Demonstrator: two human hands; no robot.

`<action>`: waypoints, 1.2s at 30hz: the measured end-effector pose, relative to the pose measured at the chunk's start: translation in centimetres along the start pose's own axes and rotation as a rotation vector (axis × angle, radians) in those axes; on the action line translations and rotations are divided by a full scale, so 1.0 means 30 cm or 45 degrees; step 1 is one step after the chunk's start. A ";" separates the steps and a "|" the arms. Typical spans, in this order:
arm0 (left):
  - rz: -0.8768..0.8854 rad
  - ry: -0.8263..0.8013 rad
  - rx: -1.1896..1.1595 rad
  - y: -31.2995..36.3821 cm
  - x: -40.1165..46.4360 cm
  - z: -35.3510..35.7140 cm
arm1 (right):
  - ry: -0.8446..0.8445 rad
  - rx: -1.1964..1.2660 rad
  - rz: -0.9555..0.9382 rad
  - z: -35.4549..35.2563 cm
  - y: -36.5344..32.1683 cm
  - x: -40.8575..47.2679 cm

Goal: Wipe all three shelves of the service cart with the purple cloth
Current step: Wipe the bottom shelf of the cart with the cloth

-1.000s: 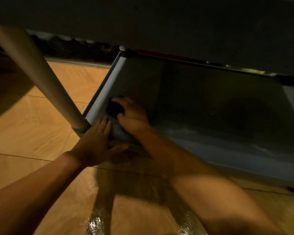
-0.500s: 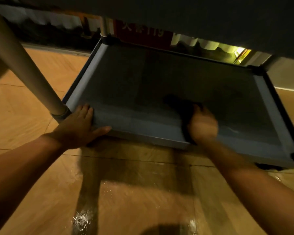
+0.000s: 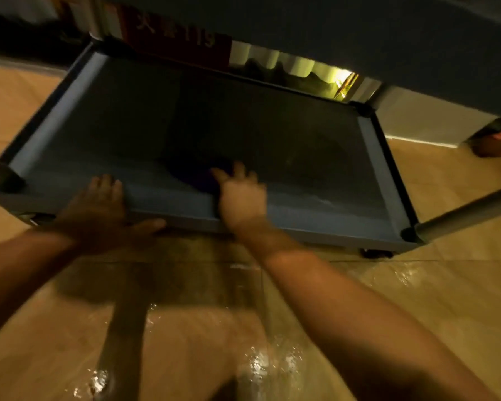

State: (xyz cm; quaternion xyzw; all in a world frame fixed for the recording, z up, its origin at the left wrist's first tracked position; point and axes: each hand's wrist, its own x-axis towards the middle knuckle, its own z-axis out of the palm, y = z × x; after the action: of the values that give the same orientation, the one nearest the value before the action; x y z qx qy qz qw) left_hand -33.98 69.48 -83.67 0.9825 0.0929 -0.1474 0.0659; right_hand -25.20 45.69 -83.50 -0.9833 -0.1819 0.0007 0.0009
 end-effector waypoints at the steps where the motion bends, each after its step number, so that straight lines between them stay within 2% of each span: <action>1: -0.007 -0.021 0.004 -0.010 0.008 0.006 | -0.026 -0.056 0.101 0.004 0.129 -0.026; 4: -0.023 0.034 0.024 -0.021 0.045 0.023 | -0.127 -0.149 0.516 -0.030 0.571 -0.152; 6: -0.006 0.052 0.083 -0.010 0.050 0.031 | -0.217 -0.136 0.771 -0.064 0.767 -0.215; 8: -0.008 0.042 0.118 0.004 0.038 0.024 | -0.269 -0.105 0.862 -0.076 0.820 -0.208; 10: -0.039 0.066 0.107 0.019 0.022 0.005 | -0.234 -0.040 0.911 -0.085 0.808 -0.193; 12: -0.015 0.143 0.049 0.029 -0.001 -0.011 | -0.134 0.032 0.887 -0.090 0.782 -0.190; 15: 0.257 0.193 0.035 0.131 -0.048 -0.006 | 0.032 0.159 0.676 -0.094 0.710 -0.203; 18: 0.442 0.021 0.026 0.346 -0.054 0.038 | 0.027 0.120 0.331 -0.068 0.560 -0.198; 20: 0.414 -0.100 0.045 0.458 -0.044 0.083 | -0.007 0.015 0.191 -0.038 0.536 -0.201; 23: 0.324 -0.143 0.056 0.477 -0.023 0.111 | -0.013 -0.030 0.303 -0.032 0.695 -0.230; 26: 0.305 -0.187 0.060 0.453 -0.018 0.099 | -0.069 -0.189 0.657 -0.062 0.916 -0.285; 29: 0.272 -0.251 0.030 0.479 -0.024 0.084 | -0.097 -0.127 0.895 -0.101 0.985 -0.280; 31: 0.265 -0.274 -0.055 0.478 -0.034 0.064 | -0.058 0.058 0.882 -0.135 0.941 -0.254; 34: 0.335 -0.048 -0.238 0.464 -0.062 -0.019 | 0.156 0.329 0.713 -0.229 0.829 -0.275; 36: 0.325 -0.034 -0.488 0.484 -0.089 -0.115 | 0.232 0.490 0.683 -0.312 0.728 -0.316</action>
State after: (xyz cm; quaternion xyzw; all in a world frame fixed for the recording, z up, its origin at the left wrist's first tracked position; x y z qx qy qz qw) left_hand -32.60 55.44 -78.11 0.9538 -0.0066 -0.1305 0.2706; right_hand -26.23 21.89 -74.17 -0.9739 0.0877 -0.0527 0.2025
